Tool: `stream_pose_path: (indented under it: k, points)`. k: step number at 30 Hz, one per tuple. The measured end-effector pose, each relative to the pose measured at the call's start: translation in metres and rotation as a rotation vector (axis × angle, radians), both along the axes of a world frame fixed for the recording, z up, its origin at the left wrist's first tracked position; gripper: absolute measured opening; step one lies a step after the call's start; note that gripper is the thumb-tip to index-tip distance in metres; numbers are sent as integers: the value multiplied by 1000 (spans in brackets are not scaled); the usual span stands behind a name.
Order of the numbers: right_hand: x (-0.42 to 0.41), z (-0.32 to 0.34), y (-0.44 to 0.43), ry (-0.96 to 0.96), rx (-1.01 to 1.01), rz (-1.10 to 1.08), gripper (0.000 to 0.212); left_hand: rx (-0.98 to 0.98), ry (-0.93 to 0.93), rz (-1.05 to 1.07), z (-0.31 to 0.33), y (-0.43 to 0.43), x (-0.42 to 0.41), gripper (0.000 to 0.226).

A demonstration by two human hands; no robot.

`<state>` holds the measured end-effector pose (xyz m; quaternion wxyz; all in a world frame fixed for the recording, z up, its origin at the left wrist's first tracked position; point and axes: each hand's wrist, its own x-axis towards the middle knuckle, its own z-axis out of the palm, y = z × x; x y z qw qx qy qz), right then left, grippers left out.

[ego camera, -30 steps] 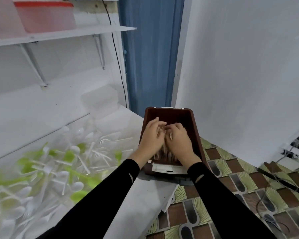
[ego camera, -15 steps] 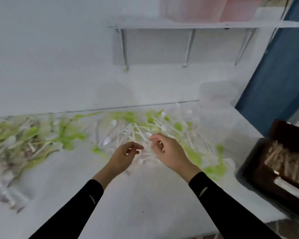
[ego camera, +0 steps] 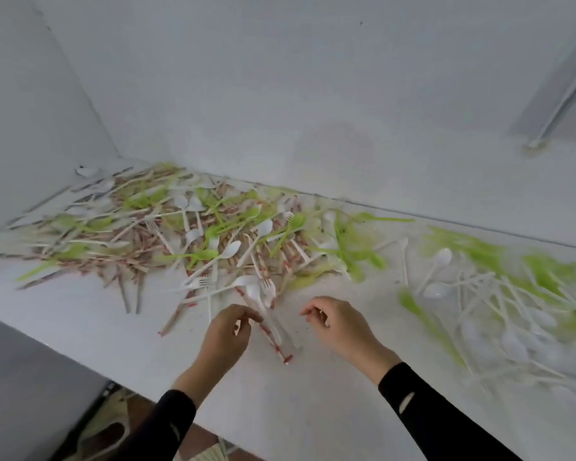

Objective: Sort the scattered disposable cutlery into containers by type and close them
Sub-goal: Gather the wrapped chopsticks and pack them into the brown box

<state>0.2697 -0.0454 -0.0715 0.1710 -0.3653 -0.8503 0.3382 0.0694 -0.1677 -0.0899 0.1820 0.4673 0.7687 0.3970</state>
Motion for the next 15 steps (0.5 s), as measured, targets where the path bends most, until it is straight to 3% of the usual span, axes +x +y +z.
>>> stream_pose_path:
  k: [4, 8, 12, 15]
  points:
    - [-62, -18, -11, -38, 239, 86, 27, -38, 128, -98, -9, -12, -48, 49]
    - [-91, -29, -2, -156, 541, 55, 54, 8, 342, -259, -19, -13, -67, 37]
    - [-89, -32, 20, -220, 665, 48, 46, 77, 527, -417, -31, -2, -64, 48]
    - [-82, -27, 34, -216, 690, 97, 28, 129, 578, -445, -34, 10, -64, 41]
